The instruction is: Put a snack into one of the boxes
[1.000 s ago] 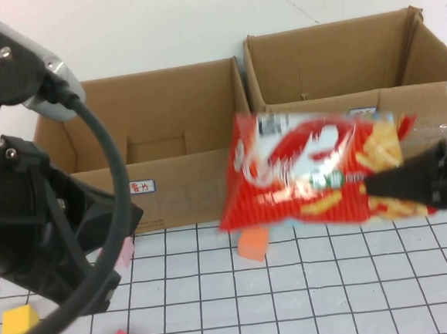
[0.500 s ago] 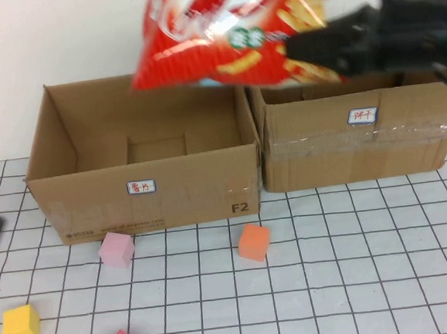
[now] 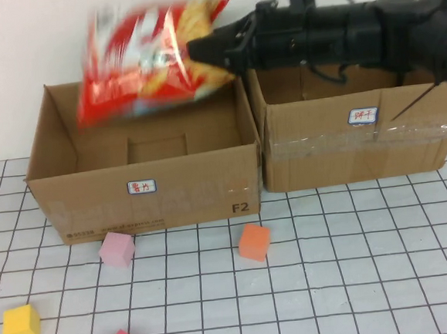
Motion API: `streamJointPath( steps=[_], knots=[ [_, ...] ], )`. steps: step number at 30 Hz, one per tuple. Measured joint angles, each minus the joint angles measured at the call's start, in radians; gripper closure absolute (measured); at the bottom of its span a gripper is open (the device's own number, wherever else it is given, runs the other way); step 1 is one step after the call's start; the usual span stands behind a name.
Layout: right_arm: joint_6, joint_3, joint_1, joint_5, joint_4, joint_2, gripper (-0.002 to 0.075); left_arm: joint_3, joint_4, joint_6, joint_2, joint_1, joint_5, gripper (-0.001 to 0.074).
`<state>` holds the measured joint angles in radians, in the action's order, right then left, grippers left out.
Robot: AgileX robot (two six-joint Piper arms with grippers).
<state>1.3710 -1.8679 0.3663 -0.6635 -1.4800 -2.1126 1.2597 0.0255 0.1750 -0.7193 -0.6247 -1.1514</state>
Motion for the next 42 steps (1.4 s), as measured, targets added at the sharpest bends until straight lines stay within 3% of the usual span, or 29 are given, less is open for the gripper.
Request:
streamJointPath(
  steps=[3,5,7,10,13,15,18,28,33,42],
  knots=[
    [-0.06,-0.022,0.002,0.0,0.009,-0.037,0.0203,0.0,0.01,-0.009,0.0,0.0,0.0,0.0736],
    [-0.079,-0.024,-0.002,-0.012,0.028,-0.042,0.0127,0.0,0.02,-0.014,0.0,0.0,0.0,0.0736],
    [-0.1,-0.027,-0.012,-0.038,0.047,-0.038,0.0106,-0.003,0.042,-0.027,0.0,0.0,0.011,0.0736],
    [-0.161,-0.027,-0.03,-0.085,0.147,0.0,0.0182,-0.04,0.1,-0.086,0.01,0.0,0.078,0.0736],
    [-0.238,-0.027,-0.047,-0.181,0.311,0.07,0.0384,-0.111,0.157,-0.16,0.044,0.0,0.173,0.0736],
    [-0.283,-0.028,-0.059,-0.272,0.417,0.127,0.0564,-0.186,0.184,-0.196,0.077,0.0,0.252,0.0736],
    [-0.335,-0.028,-0.066,-0.379,0.563,0.212,0.0673,-0.314,0.225,-0.213,0.13,0.0,0.364,0.0736],
    [-0.536,0.046,-0.062,-0.442,1.094,0.512,0.0718,-0.749,0.388,-0.424,0.295,0.0,0.696,0.0736],
    [-0.597,0.332,-0.062,-0.334,1.243,0.687,0.0718,-0.877,0.471,-0.596,0.317,0.0,0.772,0.0736],
    [-0.612,0.911,-0.062,-0.069,1.256,1.046,0.0719,-0.907,0.515,-0.647,0.317,0.0,0.822,0.0736]
  ],
)
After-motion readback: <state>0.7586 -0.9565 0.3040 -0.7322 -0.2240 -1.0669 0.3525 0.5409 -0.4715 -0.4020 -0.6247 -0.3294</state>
